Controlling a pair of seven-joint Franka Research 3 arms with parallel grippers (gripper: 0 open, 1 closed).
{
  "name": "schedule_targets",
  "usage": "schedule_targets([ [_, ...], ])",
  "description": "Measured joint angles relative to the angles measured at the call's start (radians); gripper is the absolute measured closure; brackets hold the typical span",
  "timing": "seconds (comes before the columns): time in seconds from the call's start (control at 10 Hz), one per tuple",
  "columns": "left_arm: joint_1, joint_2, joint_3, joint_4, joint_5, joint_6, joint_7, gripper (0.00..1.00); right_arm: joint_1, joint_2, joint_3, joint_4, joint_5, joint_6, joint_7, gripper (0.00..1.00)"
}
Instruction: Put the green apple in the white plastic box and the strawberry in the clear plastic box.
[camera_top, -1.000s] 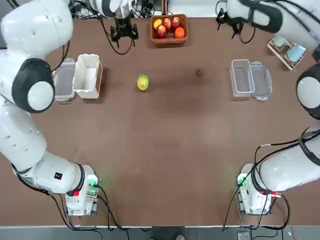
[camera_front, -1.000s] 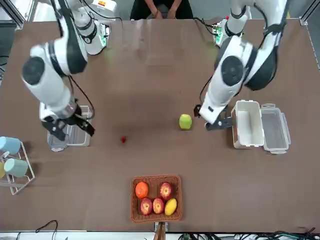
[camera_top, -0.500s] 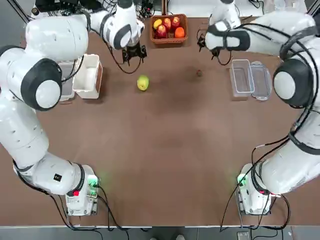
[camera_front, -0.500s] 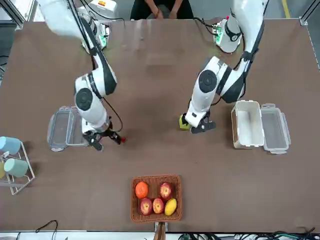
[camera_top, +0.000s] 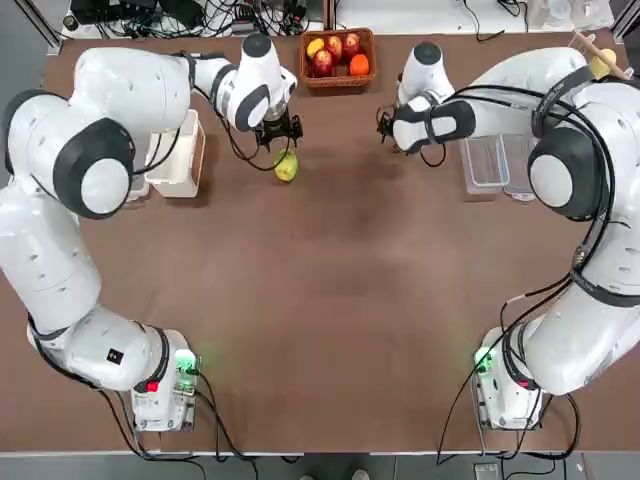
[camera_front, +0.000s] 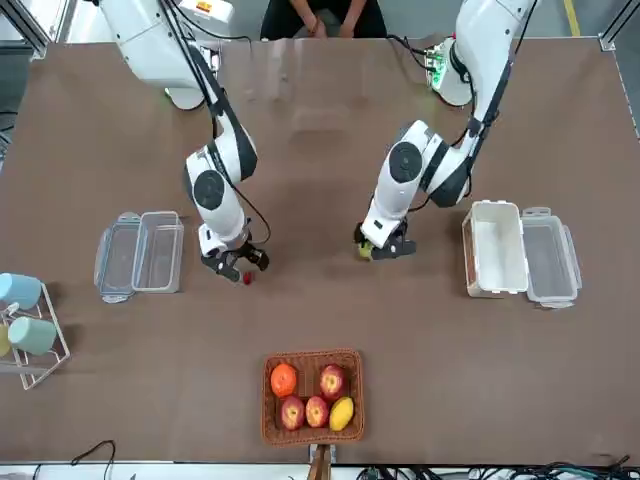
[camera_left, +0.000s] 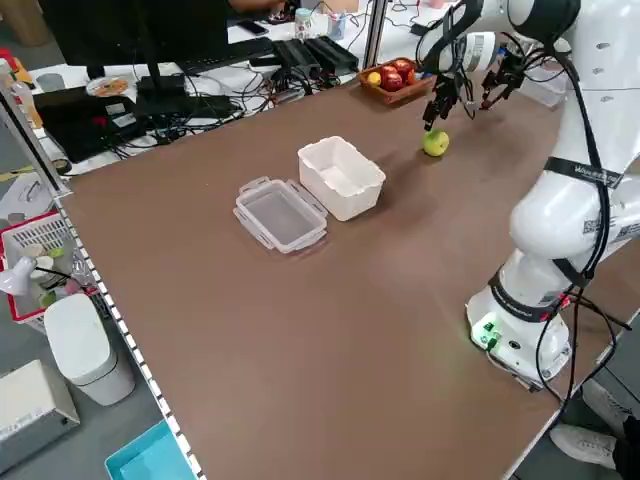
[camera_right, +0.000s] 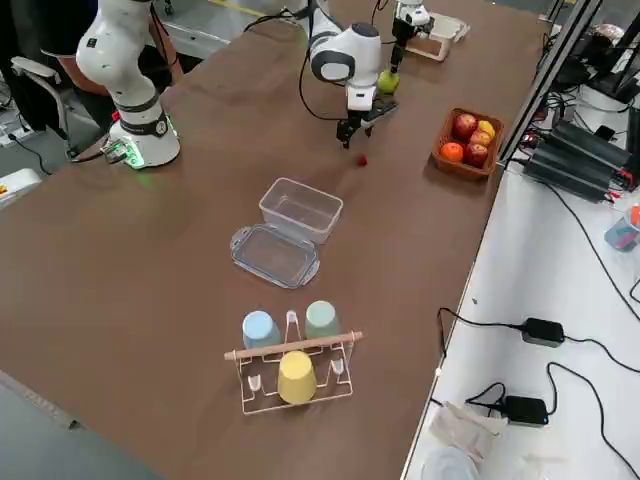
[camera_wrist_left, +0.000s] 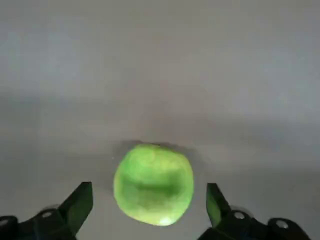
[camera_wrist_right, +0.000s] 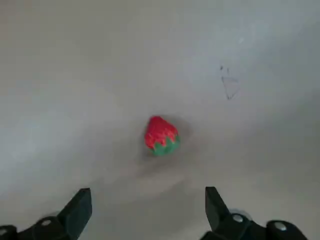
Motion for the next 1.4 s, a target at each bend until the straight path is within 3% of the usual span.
schedule_targets([
  [0.5, -0.01, 0.077, -0.002, -0.015, 0.019, 0.022, 0.068, 0.0, 0.014, 0.027, -0.002, -0.027, -0.036, 0.024, -0.017, 0.0],
  [0.8, -0.009, 0.091, -0.001, -0.015, 0.02, 0.051, 0.069, 0.11, 0.013, 0.047, -0.016, -0.003, -0.089, 0.025, -0.02, 0.0],
  [1.0, -0.007, 0.09, -0.001, -0.011, 0.02, 0.058, 0.066, 0.11, 0.009, 0.053, -0.022, 0.025, -0.092, 0.023, -0.021, 0.0],
  [1.2, 0.001, 0.034, -0.001, 0.014, 0.02, -0.004, 0.007, 0.11, 0.007, 0.073, -0.023, 0.042, -0.092, 0.022, -0.021, 0.0],
  [1.4, 0.044, -0.102, 0.001, 0.04, 0.02, -0.15, -0.036, 0.11, 0.007, 0.095, -0.025, 0.049, -0.092, 0.022, -0.021, 0.01],
])
